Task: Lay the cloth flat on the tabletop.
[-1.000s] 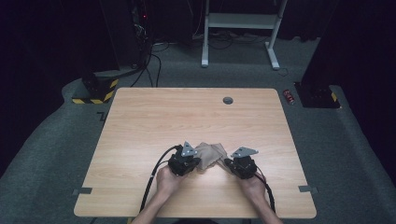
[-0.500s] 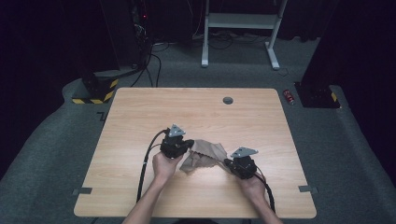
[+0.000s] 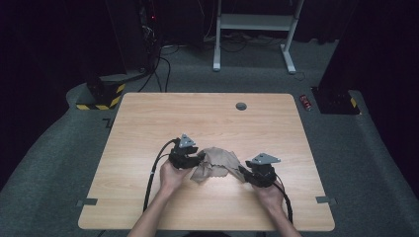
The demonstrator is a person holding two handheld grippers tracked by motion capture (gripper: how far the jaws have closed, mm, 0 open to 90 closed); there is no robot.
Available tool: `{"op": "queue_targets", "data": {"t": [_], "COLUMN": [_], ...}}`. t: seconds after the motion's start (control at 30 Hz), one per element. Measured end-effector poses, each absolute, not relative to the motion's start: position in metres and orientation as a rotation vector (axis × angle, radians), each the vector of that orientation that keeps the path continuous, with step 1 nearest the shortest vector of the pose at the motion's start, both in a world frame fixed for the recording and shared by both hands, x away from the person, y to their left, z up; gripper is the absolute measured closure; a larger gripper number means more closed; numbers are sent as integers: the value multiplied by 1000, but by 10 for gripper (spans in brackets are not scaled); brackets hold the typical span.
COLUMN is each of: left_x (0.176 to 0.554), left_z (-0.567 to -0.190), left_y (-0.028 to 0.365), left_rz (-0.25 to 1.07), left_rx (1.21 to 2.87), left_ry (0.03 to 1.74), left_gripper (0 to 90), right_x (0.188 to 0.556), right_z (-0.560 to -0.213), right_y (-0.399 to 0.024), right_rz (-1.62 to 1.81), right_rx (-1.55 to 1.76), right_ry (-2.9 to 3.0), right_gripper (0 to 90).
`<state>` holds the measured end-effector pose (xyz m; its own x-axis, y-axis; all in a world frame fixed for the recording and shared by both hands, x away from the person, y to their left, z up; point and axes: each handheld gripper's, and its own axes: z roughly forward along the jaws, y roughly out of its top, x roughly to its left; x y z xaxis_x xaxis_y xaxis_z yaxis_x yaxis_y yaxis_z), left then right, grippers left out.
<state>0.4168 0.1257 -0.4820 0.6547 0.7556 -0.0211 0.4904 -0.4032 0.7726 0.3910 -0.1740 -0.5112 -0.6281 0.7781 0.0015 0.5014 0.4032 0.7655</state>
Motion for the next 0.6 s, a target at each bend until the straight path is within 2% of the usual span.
{"op": "queue_targets", "data": {"t": [0.1,0.27,0.33,0.43,0.5,0.6], "left_x": [407,408,412,418,419,419], "left_z": [-483,-495,-497,-496,-494,-488], "left_y": [125,120,116,114,114,114], "left_rz": [478,489,466,447,445,447], "left_rx": [2123,2162,2162,2161,2147,2153], "left_ry": [934,929,937,942,940,933], "left_gripper": [485,500,577,782,878,889], "right_x": [389,387,389,394,394,393], "right_z": [-511,-513,-514,-518,-517,-512], "right_y": [-178,-180,-179,-176,-178,-181], "right_rz": [1058,1029,1013,998,1010,1041], "right_rx": [1093,1087,1089,1083,1099,1092], "right_ry": [2322,2341,2354,2388,2381,2361], "right_gripper": [606,640,700,861,890,895]}}
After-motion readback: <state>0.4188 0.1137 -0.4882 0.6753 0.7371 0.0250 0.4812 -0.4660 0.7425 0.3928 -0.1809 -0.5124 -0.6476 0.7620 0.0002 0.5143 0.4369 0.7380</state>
